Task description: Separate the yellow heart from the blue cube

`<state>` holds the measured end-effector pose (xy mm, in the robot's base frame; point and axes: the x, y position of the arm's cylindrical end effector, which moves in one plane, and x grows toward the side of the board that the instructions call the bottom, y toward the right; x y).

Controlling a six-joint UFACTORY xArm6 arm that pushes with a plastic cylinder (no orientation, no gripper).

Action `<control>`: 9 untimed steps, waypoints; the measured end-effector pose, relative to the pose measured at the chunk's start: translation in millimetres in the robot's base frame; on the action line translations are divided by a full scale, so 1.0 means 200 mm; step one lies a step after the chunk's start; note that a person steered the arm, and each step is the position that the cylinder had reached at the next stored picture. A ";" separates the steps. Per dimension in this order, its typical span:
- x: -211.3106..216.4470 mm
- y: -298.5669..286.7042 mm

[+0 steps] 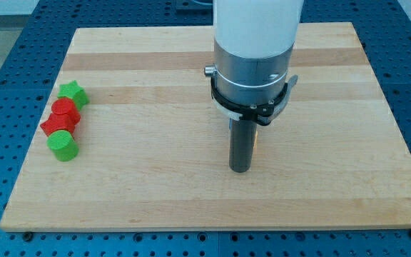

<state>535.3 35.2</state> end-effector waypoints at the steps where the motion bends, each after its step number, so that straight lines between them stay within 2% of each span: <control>1: 0.00 0.00; 2: 0.03 -0.01; 3: 0.03 -0.16; 4: -0.07 -0.16; 5: -0.10 0.03; 6: -0.10 0.43; 7: -0.03 0.41; 8: 0.04 -0.03; 9: -0.07 -0.18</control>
<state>522.1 -1.3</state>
